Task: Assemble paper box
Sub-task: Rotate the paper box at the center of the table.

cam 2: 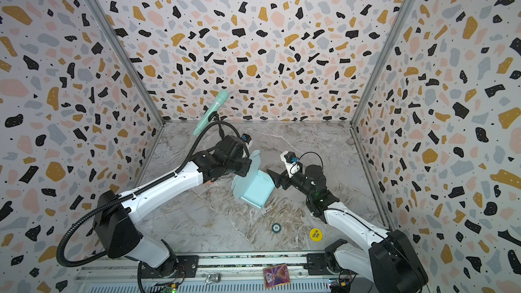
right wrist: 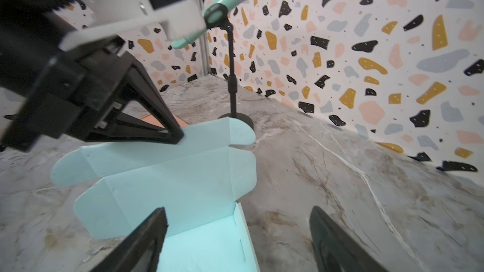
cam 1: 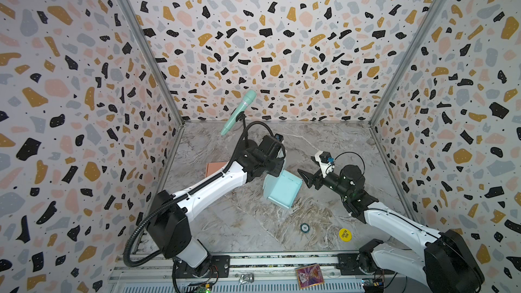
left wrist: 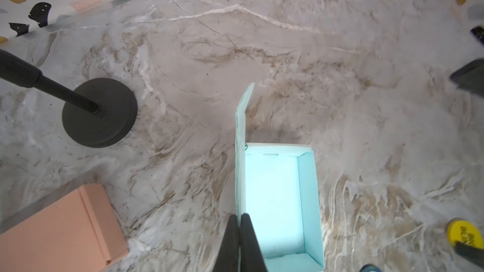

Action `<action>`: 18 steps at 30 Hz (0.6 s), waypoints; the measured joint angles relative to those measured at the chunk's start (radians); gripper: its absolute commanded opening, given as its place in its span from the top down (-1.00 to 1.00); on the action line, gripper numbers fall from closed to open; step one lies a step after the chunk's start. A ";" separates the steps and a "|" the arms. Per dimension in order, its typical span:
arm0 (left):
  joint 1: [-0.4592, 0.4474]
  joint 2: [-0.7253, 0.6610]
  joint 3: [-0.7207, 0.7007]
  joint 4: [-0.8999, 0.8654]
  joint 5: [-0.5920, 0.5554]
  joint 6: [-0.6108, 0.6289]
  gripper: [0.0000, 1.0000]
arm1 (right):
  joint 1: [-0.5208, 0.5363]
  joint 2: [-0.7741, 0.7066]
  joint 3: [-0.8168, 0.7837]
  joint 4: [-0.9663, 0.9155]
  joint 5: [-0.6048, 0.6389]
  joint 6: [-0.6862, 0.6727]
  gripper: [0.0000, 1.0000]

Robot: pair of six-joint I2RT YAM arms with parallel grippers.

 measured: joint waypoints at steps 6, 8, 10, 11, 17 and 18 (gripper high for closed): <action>0.002 -0.041 -0.018 -0.034 0.024 0.117 1.00 | -0.064 0.009 -0.010 0.093 -0.188 -0.026 -0.79; 0.003 -0.072 -0.034 -0.034 0.041 0.145 1.00 | -0.120 0.035 -0.010 0.137 -0.265 -0.020 -0.77; 0.002 -0.099 -0.042 -0.035 0.060 0.171 1.00 | -0.170 0.077 -0.010 0.179 -0.341 -0.022 -0.76; 0.003 -0.111 -0.045 -0.037 0.066 0.184 1.00 | -0.186 0.103 -0.010 0.193 -0.372 -0.027 -0.75; 0.003 -0.143 -0.046 -0.039 0.097 0.237 1.00 | -0.191 0.284 0.046 0.204 -0.527 -0.077 -0.67; 0.002 -0.144 -0.046 -0.040 0.100 0.243 1.00 | -0.187 0.304 0.062 0.196 -0.539 -0.090 -0.66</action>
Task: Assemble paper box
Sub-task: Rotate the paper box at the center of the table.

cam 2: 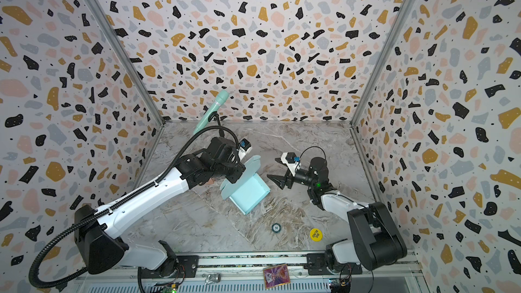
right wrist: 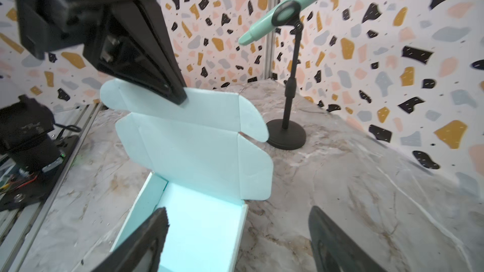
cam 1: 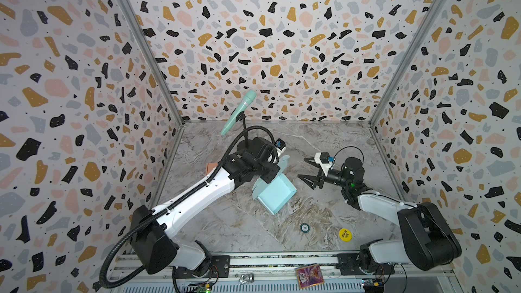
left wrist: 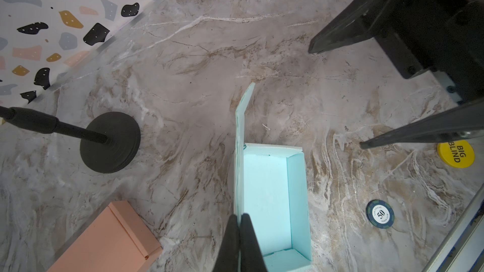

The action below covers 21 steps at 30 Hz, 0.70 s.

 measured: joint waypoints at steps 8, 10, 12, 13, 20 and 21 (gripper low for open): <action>0.000 0.000 0.000 -0.013 0.036 0.027 1.00 | 0.045 0.156 0.151 -0.060 -0.014 -0.097 -0.57; 0.000 0.000 0.000 -0.015 0.045 0.030 1.00 | 0.057 0.193 0.178 -0.073 -0.014 -0.112 -0.54; 0.000 0.000 -0.003 -0.012 0.050 0.031 1.00 | 0.068 0.225 0.208 -0.100 -0.011 -0.130 -0.49; 0.000 0.000 -0.007 -0.011 0.051 0.032 1.00 | 0.075 0.244 0.229 -0.119 -0.009 -0.142 -0.47; 0.000 0.000 -0.026 -0.011 0.057 0.034 1.00 | 0.106 0.279 0.261 -0.181 -0.002 -0.191 -0.12; 0.000 0.000 -0.026 -0.011 0.057 0.034 1.00 | 0.108 0.280 0.261 -0.190 -0.002 -0.200 -0.08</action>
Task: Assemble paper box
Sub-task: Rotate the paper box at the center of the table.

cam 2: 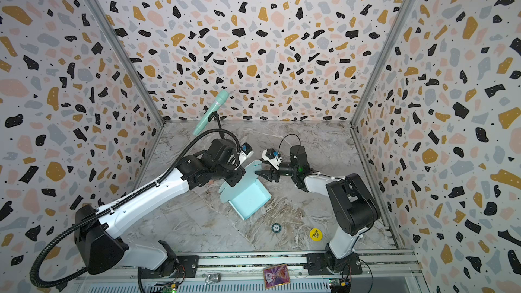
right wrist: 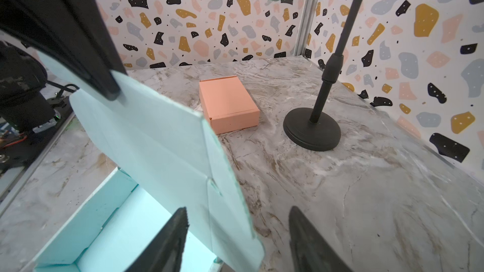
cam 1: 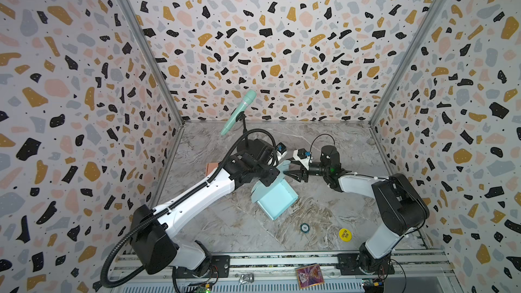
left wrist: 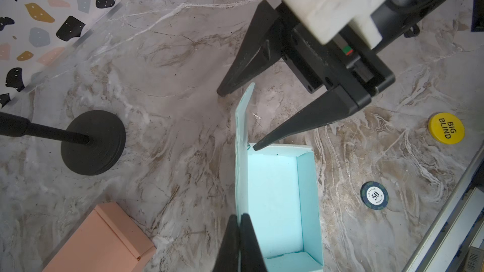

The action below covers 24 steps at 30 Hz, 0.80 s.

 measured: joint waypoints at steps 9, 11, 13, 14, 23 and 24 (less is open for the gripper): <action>0.000 0.006 0.000 0.000 0.000 0.003 1.00 | 0.016 0.034 0.026 -0.070 0.003 -0.053 0.27; 0.000 0.007 0.000 -0.001 0.000 0.005 1.00 | 0.018 0.034 0.028 -0.079 0.006 -0.064 0.34; 0.000 0.007 0.000 -0.002 -0.002 0.007 1.00 | 0.018 0.034 0.031 -0.088 0.008 -0.071 0.40; 0.000 0.007 0.000 -0.004 -0.003 0.008 1.00 | 0.018 0.034 0.031 -0.092 0.009 -0.074 0.43; 0.000 0.024 -0.002 -0.004 -0.021 0.014 1.00 | 0.022 0.034 0.032 -0.140 0.021 -0.103 0.71; 0.000 0.024 -0.006 0.001 -0.021 0.014 1.00 | 0.023 0.034 0.032 -0.146 0.022 -0.105 0.73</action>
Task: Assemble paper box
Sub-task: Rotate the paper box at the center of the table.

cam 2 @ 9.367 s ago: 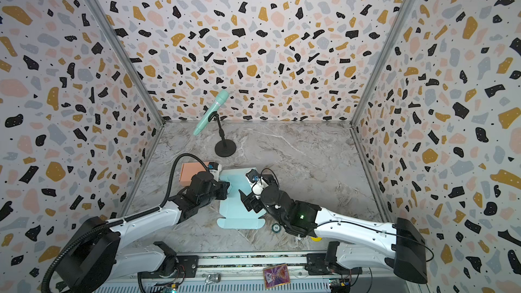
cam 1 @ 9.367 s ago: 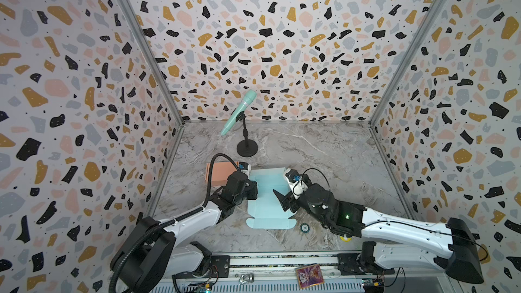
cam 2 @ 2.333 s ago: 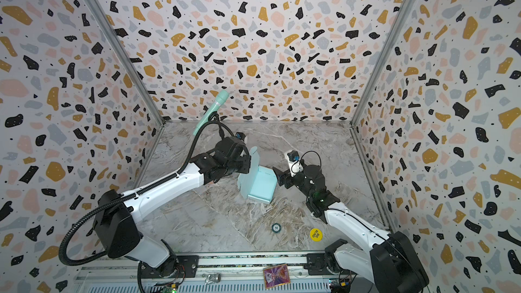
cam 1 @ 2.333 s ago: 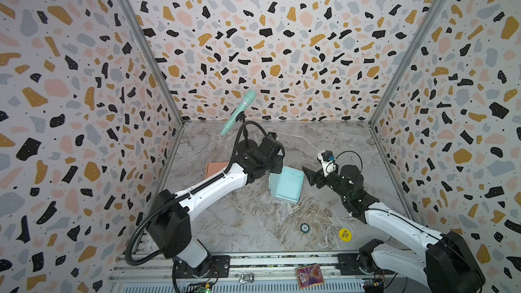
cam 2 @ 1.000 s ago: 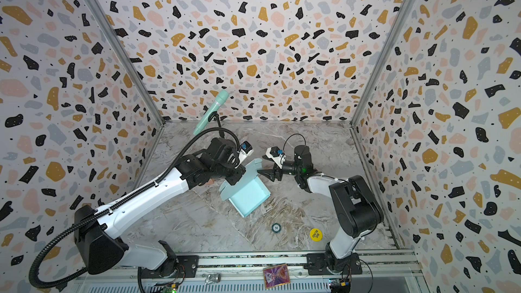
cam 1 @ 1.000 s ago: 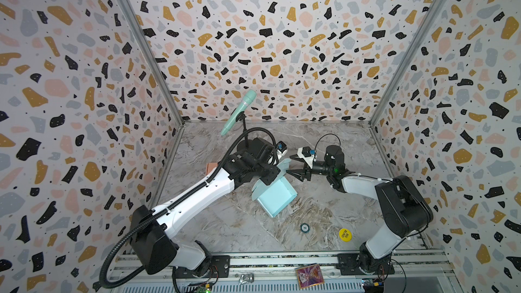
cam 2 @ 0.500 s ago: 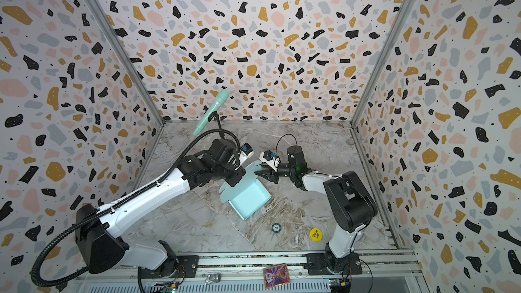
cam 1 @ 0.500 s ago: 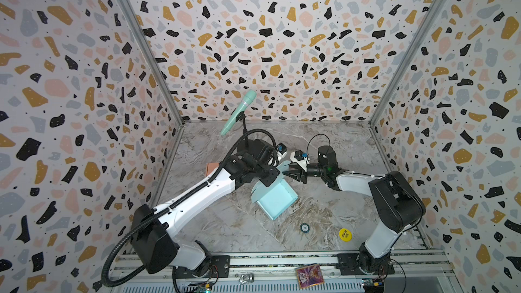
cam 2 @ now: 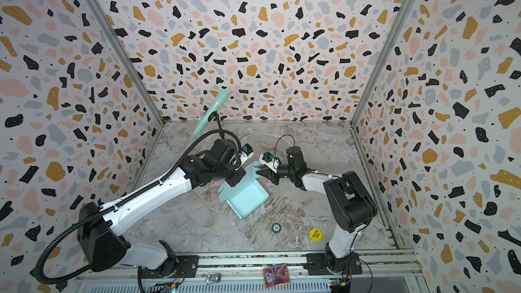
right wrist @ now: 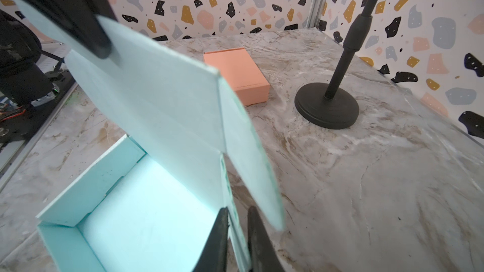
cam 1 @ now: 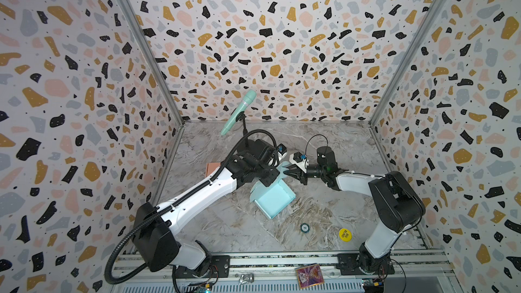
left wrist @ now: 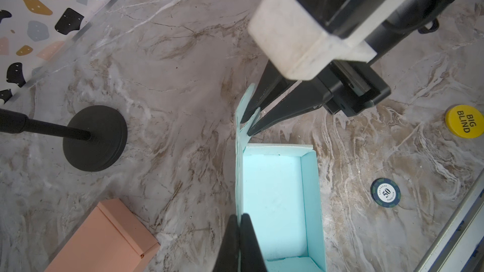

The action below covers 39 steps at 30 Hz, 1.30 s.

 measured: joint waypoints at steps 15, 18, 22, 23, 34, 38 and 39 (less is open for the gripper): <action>0.023 -0.005 -0.083 0.096 0.004 -0.018 0.07 | 0.015 -0.074 -0.079 -0.034 0.054 0.000 0.90; 0.059 -0.033 -0.121 0.130 0.015 -0.039 -0.15 | 0.015 -0.097 -0.105 -0.028 0.073 0.012 0.91; 0.117 -0.116 -0.208 0.187 0.035 -0.092 -0.27 | 0.015 -0.134 -0.148 -0.002 0.100 0.038 0.92; 0.134 -0.148 -0.236 0.206 0.040 -0.111 -0.28 | 0.015 -0.145 -0.162 0.007 0.107 0.045 0.92; 0.231 -0.480 -0.608 0.506 0.061 -0.375 -0.29 | 0.014 -0.214 -0.250 0.071 0.191 0.142 0.91; 0.231 -0.536 -0.712 0.594 0.069 -0.438 -0.30 | 0.014 -0.214 -0.257 0.079 0.220 0.171 0.88; 0.231 -0.539 -0.730 0.613 0.072 -0.447 -0.30 | 0.014 -0.215 -0.257 0.080 0.226 0.175 0.88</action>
